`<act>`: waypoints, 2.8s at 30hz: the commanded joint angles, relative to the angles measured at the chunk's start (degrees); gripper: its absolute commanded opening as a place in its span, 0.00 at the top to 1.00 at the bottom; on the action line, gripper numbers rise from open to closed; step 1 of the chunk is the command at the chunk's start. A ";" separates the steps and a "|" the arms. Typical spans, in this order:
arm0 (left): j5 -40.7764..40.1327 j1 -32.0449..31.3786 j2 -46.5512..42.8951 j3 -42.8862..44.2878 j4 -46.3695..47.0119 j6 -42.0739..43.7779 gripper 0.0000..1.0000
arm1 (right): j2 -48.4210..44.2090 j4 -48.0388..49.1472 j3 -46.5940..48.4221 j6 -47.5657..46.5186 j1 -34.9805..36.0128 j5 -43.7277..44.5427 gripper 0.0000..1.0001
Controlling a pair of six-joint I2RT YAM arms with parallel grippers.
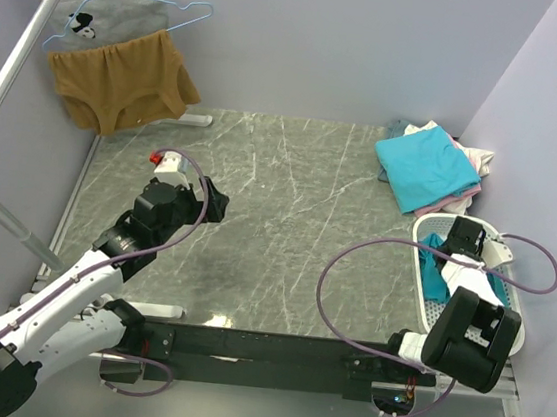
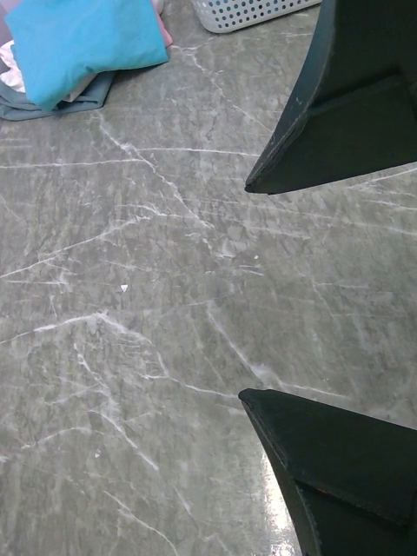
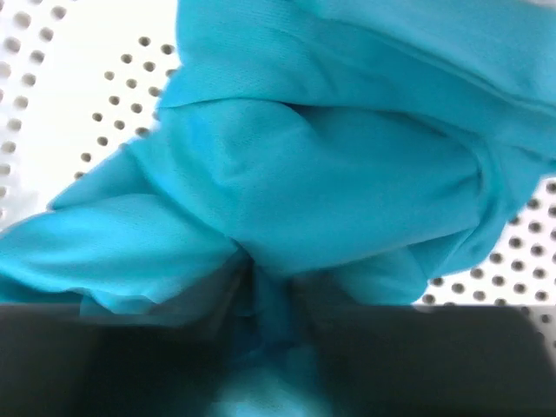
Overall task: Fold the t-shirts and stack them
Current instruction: Grab crumpled tshirt from bin with the right arm, then move the tshirt to the center of the board, then flatten out the tshirt
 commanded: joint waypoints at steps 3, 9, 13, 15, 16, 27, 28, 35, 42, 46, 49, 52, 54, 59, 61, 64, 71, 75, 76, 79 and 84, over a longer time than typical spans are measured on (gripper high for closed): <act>0.41 -0.15 1.06 1.46 2.48 -0.22 0.00 | -8.78 3.93 1.27 -3.12 0.06 -4.48 1.00; 1.11 -0.15 1.76 1.37 3.35 -0.39 0.01 | -33.03 1.56 5.65 -7.17 4.98 -9.14 1.00; 1.82 -0.15 2.64 1.46 3.97 -0.31 0.01 | -36.78 -0.81 19.24 -10.94 6.22 -16.94 1.00; 1.99 -0.15 2.73 1.20 4.32 -0.48 0.01 | -35.47 -1.08 23.92 -12.53 6.31 -27.30 1.00; 2.00 -0.24 2.73 1.11 4.67 -0.48 0.01 | -34.94 -0.74 27.95 -12.97 6.57 -31.34 1.00; 0.06 -0.24 1.15 0.49 4.59 -0.92 0.01 | -20.63 3.75 36.87 -12.54 31.24 -57.14 1.00; -0.37 -0.24 0.88 0.15 4.50 -1.01 0.01 | -19.21 3.75 35.99 -12.62 33.70 -55.40 1.00; -6.96 -0.15 -1.40 0.32 1.25 -3.29 0.01 | -3.23 2.87 40.02 -16.23 55.95 -47.59 1.00; -9.61 -0.15 -4.65 0.23 -0.25 -3.21 0.01 | -0.83 8.68 35.90 -14.20 59.92 -40.90 1.00; -6.63 -0.15 -4.31 -1.70 1.07 -2.59 0.01 | 1.98 4.20 33.62 -15.52 59.48 -27.20 0.57; -4.61 -0.06 -1.85 -2.32 1.16 -2.68 0.01 | 5.49 1.21 31.68 -15.09 59.22 -13.84 0.28; -2.84 -0.15 -0.18 -3.46 0.81 -3.12 0.01 | 5.85 -0.82 29.58 -15.00 59.22 -7.94 0.22; -0.56 -0.24 0.26 -5.12 0.89 -3.56 0.01 | 4.80 -0.91 27.91 -15.26 59.22 -9.14 0.22; 1.38 -0.24 -0.44 -8.56 0.81 -5.58 0.00 | -0.73 0.06 23.60 -14.38 59.57 -20.46 0.22; -1.16 -0.32 -0.79 -9.09 0.02 -7.07 0.01 | -1.00 -0.55 23.33 -14.38 61.05 -25.65 0.23; -4.33 -0.24 -0.09 -8.91 0.19 -8.47 0.01 | 1.01 -3.10 24.99 -15.08 66.67 -28.13 0.23; -9.34 -0.06 7.29 -4.00 -2.27 -10.77 0.00 | 11.03 -3.37 30.79 -17.37 75.21 -28.04 0.24; -8.64 0.38 10.46 -2.67 -2.80 -10.68 0.01 | 17.78 -1.87 33.69 -18.16 75.74 -31.19 0.24; -8.29 0.47 10.46 -2.67 -2.71 -10.77 0.01 | 19.02 -1.96 34.40 -18.08 76.09 -31.21 0.24; -7.94 0.99 9.15 -2.93 -2.88 -10.86 0.01 | 22.98 -1.96 36.68 -18.08 76.27 -32.17 0.24; -7.94 2.57 5.02 -4.16 -3.24 -9.89 0.01 | 27.20 -1.79 38.09 -17.99 76.79 -33.67 0.24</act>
